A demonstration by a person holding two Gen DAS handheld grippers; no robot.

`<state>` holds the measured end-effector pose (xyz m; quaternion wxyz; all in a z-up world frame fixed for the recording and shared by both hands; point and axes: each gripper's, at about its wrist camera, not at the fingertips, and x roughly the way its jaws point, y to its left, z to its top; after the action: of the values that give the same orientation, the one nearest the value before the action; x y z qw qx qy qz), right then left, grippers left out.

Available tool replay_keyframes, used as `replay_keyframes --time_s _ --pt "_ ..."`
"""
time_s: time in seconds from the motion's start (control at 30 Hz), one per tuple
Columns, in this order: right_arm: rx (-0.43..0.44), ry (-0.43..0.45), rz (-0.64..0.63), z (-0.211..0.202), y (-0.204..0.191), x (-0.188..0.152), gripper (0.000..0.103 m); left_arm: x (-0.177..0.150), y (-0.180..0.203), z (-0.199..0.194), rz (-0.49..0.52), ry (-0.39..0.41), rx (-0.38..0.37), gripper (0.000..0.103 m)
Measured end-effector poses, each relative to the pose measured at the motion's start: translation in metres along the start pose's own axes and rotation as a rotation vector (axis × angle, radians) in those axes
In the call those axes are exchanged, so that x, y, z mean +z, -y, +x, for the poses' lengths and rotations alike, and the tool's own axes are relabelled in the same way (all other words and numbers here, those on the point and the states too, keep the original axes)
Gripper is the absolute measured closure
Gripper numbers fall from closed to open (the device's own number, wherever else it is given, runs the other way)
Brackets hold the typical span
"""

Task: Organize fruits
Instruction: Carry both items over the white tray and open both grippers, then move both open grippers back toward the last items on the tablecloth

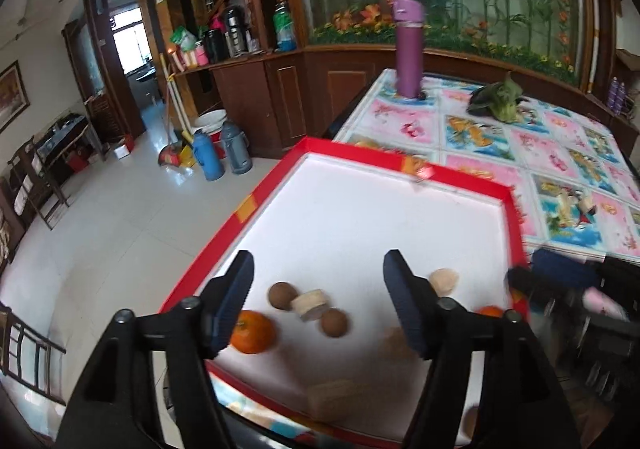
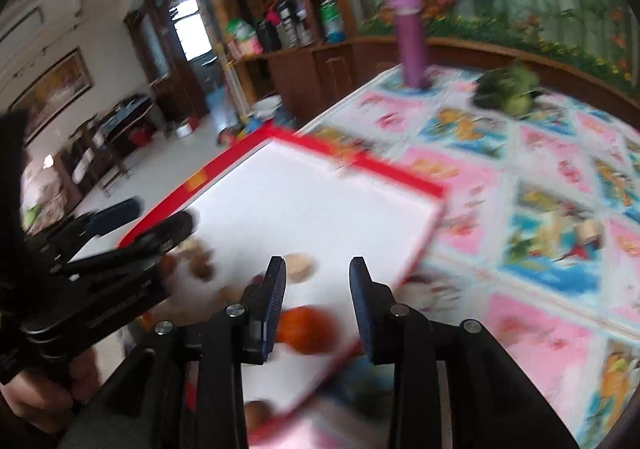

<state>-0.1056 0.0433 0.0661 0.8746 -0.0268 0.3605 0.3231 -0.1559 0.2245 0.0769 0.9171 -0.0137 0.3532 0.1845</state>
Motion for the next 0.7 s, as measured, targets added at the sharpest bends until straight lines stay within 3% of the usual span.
replay_keyframes --time_s 0.17,0.33,0.53,0.7 --pt "-0.256 0.047 0.131 -0.014 0.107 0.007 0.071 0.005 0.037 -0.005 0.060 -0.014 -0.109 0.031" --pt "-0.419 -0.010 0.230 -0.021 0.204 0.002 0.070 0.030 0.104 -0.001 0.167 -0.016 -0.239 0.031" --pt "-0.363 -0.059 0.210 -0.007 0.230 0.000 0.072 0.054 0.176 0.012 0.264 -0.026 -0.310 0.031" --pt "-0.328 -0.049 0.196 0.000 0.225 0.008 0.072 0.057 0.196 0.026 0.268 -0.089 -0.313 0.031"
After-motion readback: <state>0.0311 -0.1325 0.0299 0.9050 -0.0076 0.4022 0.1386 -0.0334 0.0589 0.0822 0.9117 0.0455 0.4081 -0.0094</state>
